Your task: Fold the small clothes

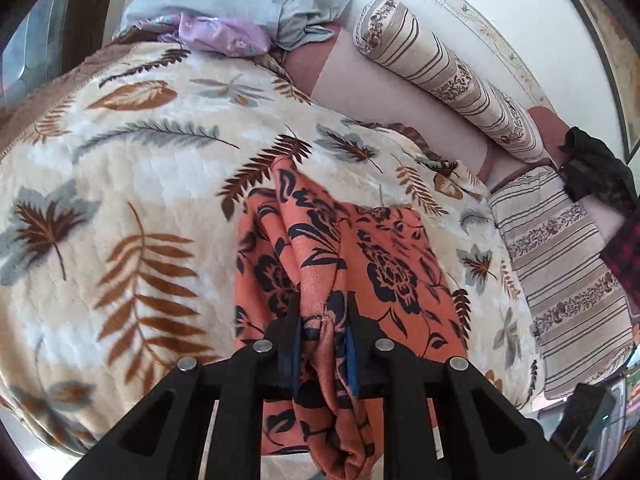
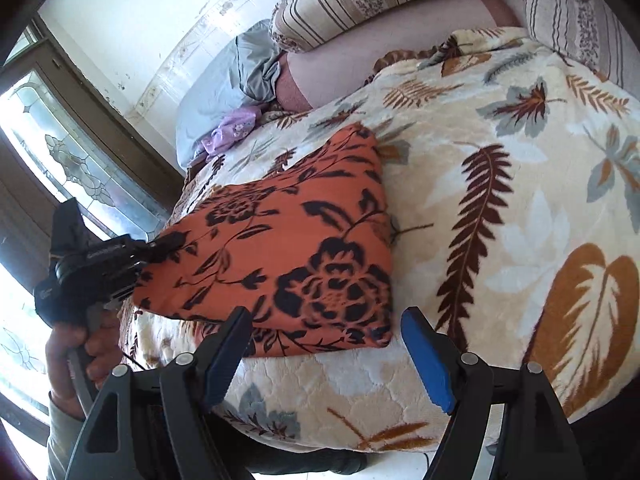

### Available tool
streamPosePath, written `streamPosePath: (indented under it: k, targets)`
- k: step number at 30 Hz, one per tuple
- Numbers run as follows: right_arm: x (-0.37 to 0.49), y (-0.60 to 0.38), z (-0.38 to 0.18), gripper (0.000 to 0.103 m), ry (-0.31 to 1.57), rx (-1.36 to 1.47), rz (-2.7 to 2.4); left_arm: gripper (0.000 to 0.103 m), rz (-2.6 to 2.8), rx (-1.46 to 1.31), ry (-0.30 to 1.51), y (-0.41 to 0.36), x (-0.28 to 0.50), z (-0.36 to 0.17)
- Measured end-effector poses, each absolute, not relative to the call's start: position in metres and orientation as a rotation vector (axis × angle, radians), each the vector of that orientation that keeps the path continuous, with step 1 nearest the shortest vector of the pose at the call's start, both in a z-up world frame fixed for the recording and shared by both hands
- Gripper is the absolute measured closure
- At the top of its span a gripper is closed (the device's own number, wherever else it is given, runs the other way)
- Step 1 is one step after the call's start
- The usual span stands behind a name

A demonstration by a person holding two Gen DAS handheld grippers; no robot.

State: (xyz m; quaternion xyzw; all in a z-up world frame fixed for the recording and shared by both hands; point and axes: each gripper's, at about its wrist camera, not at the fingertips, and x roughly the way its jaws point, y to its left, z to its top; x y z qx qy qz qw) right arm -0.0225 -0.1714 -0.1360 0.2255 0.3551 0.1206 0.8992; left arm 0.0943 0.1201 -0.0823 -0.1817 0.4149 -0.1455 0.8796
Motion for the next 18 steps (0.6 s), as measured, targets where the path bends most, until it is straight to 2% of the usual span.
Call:
streamPosePath:
  k: [3,4,9,11,14,15,16,18]
  targets:
    - [-0.015,-0.172,-0.123,0.023,0.723,0.463,0.249,0.083,-0.263,-0.391,1.072,0.120,0.116,-0.148]
    - [-0.011,-0.171,-0.120,0.023,0.727,0.463,0.253,0.081,-0.272,-0.433,1.069,0.124,0.116,-0.165]
    - [0.021,-0.152,-0.089,0.023,0.718,0.429,0.329,0.080,-0.289,-0.421,1.016,0.124,0.109,-0.160]
    - [0.039,-0.144,-0.086,0.015,0.716,0.489,0.421,0.080,-0.291,-0.428,1.013,0.124,0.109,-0.160]
    - [0.081,-0.141,-0.131,0.012,0.851,0.678,0.498,0.079,-0.290,-0.436,1.026,0.127,0.110,-0.159]
    - [0.093,-0.144,-0.158,0.012,0.935,0.751,0.469,0.075,-0.278,-0.422,1.029,0.131,0.105,-0.154]
    - [0.094,-0.151,-0.174,0.013,0.927,0.833,0.459,0.067,-0.233,-0.392,1.023,0.131,0.101,-0.143]
    - [0.085,-0.153,-0.167,0.013,0.868,0.839,0.492,0.057,-0.171,-0.371,0.950,0.134,0.086,-0.117]
